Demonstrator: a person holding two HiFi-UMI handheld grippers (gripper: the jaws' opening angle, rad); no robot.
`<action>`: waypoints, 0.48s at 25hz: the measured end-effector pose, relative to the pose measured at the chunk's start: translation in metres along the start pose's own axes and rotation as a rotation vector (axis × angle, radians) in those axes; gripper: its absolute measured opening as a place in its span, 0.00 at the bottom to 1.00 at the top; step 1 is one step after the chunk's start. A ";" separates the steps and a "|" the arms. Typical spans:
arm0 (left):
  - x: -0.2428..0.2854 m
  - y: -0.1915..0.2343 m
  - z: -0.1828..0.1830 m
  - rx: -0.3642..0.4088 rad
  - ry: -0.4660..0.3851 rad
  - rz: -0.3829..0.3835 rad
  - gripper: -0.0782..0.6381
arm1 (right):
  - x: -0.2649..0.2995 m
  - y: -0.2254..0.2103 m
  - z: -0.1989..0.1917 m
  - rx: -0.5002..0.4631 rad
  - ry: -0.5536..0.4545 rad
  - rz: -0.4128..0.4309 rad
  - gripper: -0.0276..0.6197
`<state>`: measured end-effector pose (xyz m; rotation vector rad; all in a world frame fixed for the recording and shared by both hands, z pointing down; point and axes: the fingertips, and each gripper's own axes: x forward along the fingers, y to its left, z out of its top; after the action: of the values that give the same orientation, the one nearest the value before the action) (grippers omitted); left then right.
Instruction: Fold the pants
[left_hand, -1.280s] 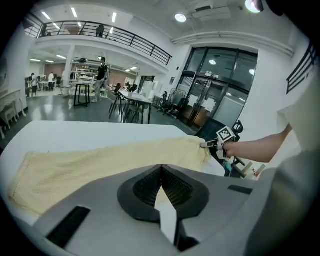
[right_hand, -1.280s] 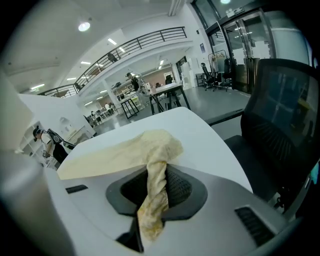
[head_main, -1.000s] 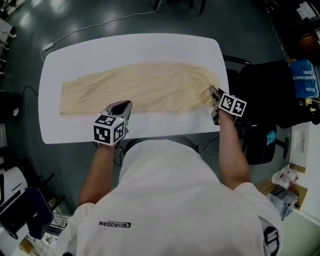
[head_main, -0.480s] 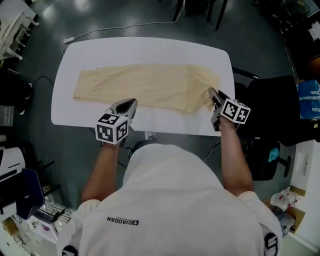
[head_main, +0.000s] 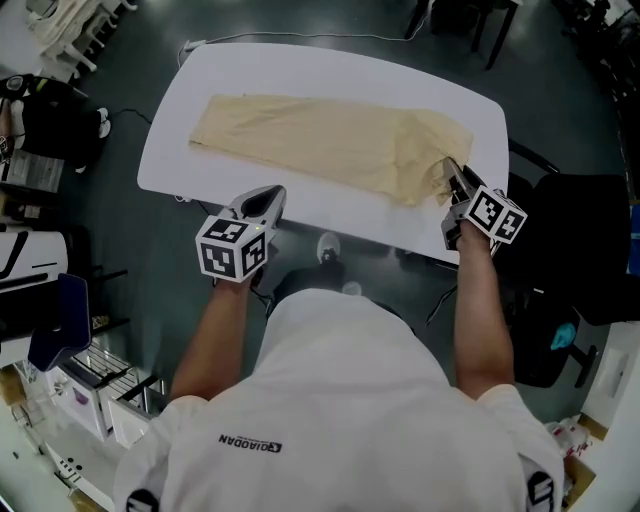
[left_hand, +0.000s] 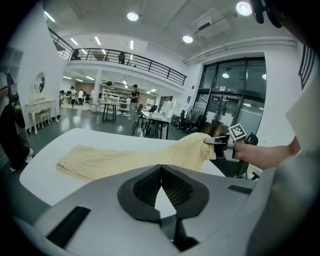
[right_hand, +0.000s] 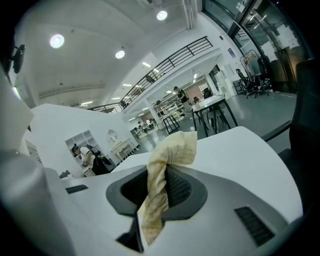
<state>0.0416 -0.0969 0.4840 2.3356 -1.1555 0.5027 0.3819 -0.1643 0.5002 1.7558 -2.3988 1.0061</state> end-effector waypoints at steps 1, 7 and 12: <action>-0.008 0.005 -0.001 0.006 -0.006 0.010 0.15 | 0.004 0.009 -0.001 -0.002 -0.009 0.014 0.17; -0.039 0.026 0.001 0.035 -0.016 0.066 0.15 | 0.012 0.045 -0.009 -0.007 -0.014 0.063 0.17; -0.035 0.031 0.010 0.056 -0.023 0.064 0.15 | 0.007 0.053 -0.010 -0.004 0.005 0.072 0.17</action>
<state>-0.0029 -0.0967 0.4655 2.3643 -1.2453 0.5385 0.3302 -0.1564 0.4847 1.6745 -2.4756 1.0106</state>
